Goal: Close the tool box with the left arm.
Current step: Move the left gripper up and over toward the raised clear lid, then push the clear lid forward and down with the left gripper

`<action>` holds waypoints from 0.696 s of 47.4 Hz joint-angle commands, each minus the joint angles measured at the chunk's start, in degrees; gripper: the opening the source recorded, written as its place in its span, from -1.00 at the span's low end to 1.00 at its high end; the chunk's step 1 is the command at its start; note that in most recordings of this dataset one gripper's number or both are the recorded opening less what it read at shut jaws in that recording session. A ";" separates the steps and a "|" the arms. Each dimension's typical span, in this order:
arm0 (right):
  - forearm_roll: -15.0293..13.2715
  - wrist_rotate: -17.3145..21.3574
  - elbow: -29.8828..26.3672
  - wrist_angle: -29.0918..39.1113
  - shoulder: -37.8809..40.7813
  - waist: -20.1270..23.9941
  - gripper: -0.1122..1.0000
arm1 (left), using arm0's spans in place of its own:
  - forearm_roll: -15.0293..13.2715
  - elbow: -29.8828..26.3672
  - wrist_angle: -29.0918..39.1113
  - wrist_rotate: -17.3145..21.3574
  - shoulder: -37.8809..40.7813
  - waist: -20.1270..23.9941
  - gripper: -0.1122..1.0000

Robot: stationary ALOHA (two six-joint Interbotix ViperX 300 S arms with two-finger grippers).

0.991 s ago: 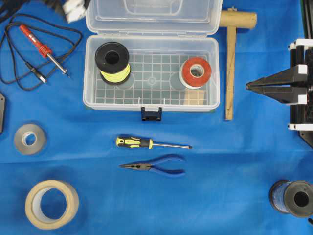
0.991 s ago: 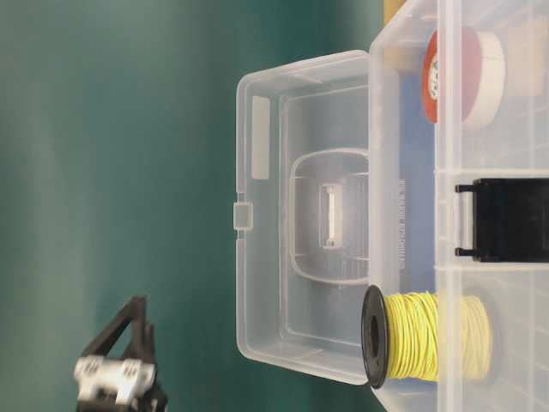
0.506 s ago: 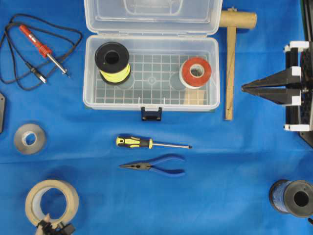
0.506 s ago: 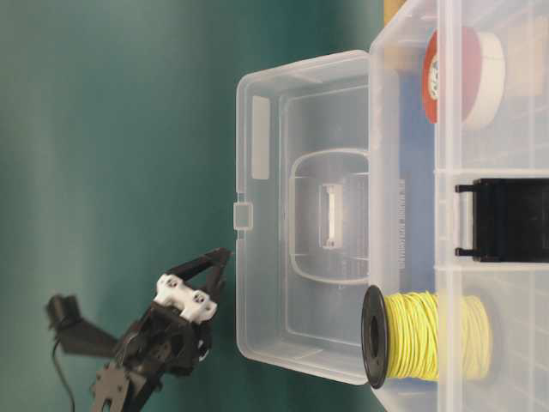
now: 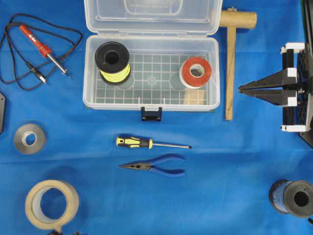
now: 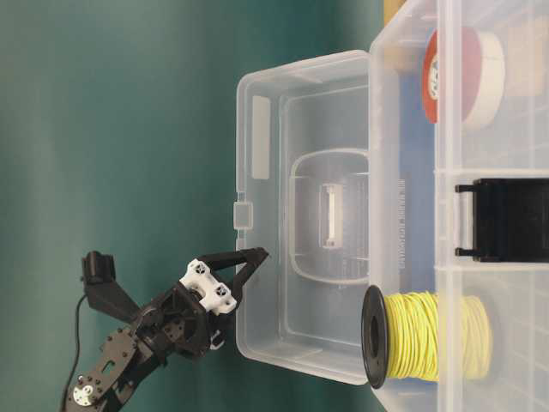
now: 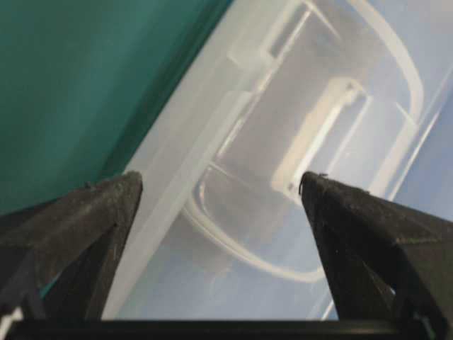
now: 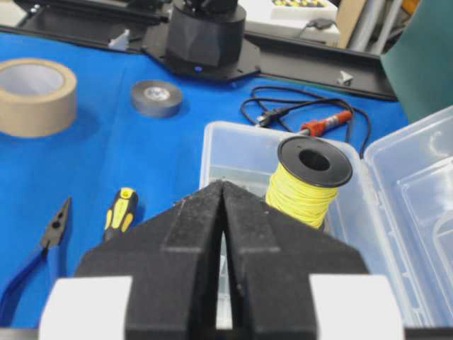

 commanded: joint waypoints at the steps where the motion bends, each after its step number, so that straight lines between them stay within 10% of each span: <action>1: 0.09 0.09 -0.97 -0.44 0.35 -0.09 -0.81 | -0.18 -1.41 1.32 0.09 -1.85 -2.72 0.89; 33: -0.26 0.00 -0.88 -0.62 0.44 0.00 -0.81 | -0.26 3.69 10.11 -5.10 -13.62 -14.06 0.88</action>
